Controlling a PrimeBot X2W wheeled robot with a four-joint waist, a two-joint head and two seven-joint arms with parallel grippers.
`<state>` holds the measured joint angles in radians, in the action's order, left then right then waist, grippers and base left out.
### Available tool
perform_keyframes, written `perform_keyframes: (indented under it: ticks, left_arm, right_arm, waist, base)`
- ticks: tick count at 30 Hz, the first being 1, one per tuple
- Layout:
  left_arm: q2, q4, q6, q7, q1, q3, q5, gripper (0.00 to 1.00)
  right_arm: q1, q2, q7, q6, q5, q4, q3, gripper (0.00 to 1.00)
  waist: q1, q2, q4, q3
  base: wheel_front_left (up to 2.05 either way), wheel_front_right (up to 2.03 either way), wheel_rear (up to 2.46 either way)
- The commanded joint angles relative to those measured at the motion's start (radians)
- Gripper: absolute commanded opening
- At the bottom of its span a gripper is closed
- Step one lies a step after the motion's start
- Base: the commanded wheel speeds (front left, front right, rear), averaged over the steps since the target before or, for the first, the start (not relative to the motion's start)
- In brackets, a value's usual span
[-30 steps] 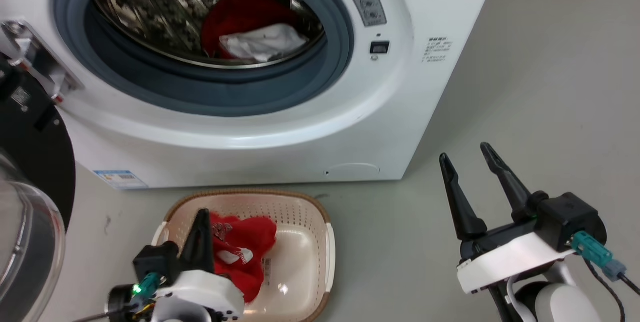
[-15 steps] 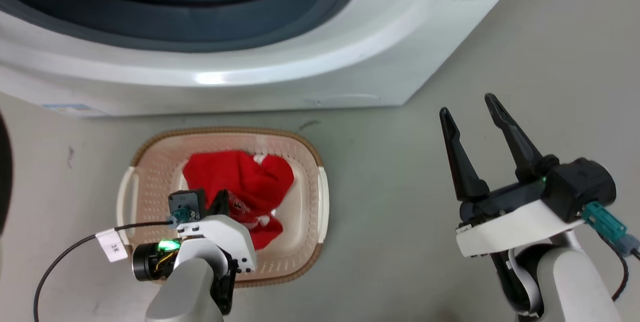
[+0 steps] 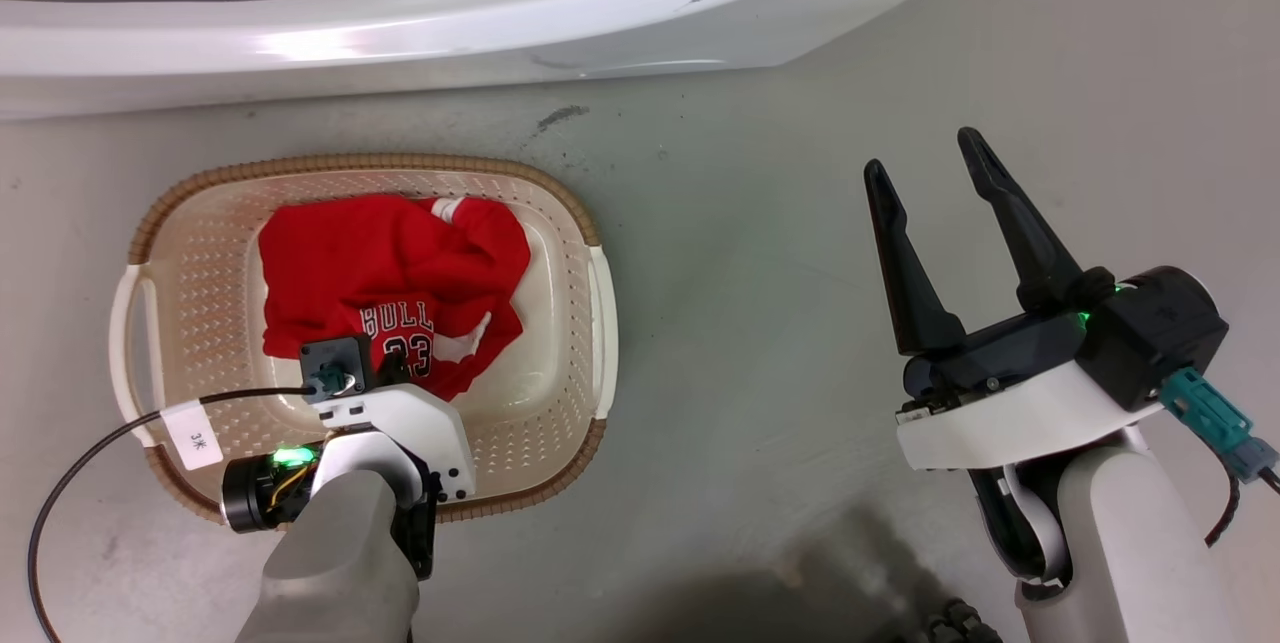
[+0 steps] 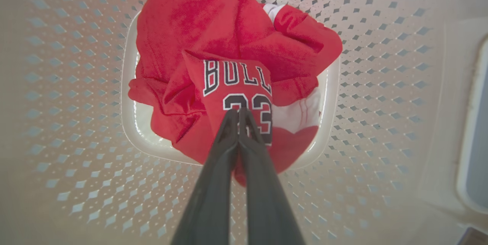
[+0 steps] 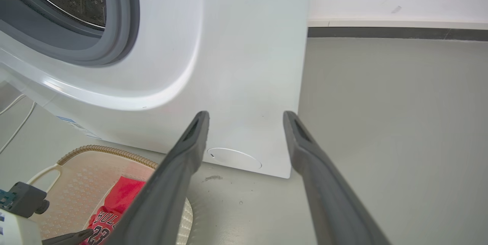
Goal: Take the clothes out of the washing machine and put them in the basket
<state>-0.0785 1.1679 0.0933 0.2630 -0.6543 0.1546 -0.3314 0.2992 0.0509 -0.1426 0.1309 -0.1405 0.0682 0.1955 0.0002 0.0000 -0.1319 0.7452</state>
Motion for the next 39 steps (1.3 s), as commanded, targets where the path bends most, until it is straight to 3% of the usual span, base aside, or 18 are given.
perform_keyframes:
  ticks: [1,5,14,25,39]
  left_arm:
    - [-0.003,0.011,0.002,0.002,-0.021,-0.005,-0.002,1.00]
    - [-0.017,0.008,-0.003,0.002,-0.024,-0.019,-0.006,1.00]
    - [-0.022,-0.123,-0.015,0.002,0.090,-0.037,0.023,1.00]
    - [0.004,-0.473,-0.043,0.002,0.332,-0.093,0.109,1.00]
    - [0.026,-0.856,-0.052,0.003,0.488,-0.075,0.202,1.00]
  right_arm:
    - [0.015,-0.001,-0.013,0.000,-0.003,-0.011,0.001,1.00]
    - [0.022,-0.001,-0.025,0.000,0.001,-0.039,-0.005,1.00]
    - [-0.029,-0.001,-0.048,0.000,0.008,-0.092,-0.034,1.00]
    - [-0.144,-0.001,-0.011,0.000,0.036,-0.057,-0.108,1.00]
    - [-0.234,-0.001,0.057,0.000,0.077,0.044,-0.197,1.00]
  waist:
    - [-0.0002,0.0000,-0.009,0.020]
    - [-0.0002,0.0000,-0.004,-0.004]
    - [-0.0002,0.0000,0.019,-0.208]
    - [-0.0002,0.0000,0.056,-0.466]
    - [-0.0002,0.0000,0.106,-0.581]
  base:
    - [0.00,0.00,0.00]
    - [0.00,0.00,0.00]
    - [0.00,0.00,0.00]
    - [0.00,0.00,0.00]
    - [0.00,0.00,0.00]
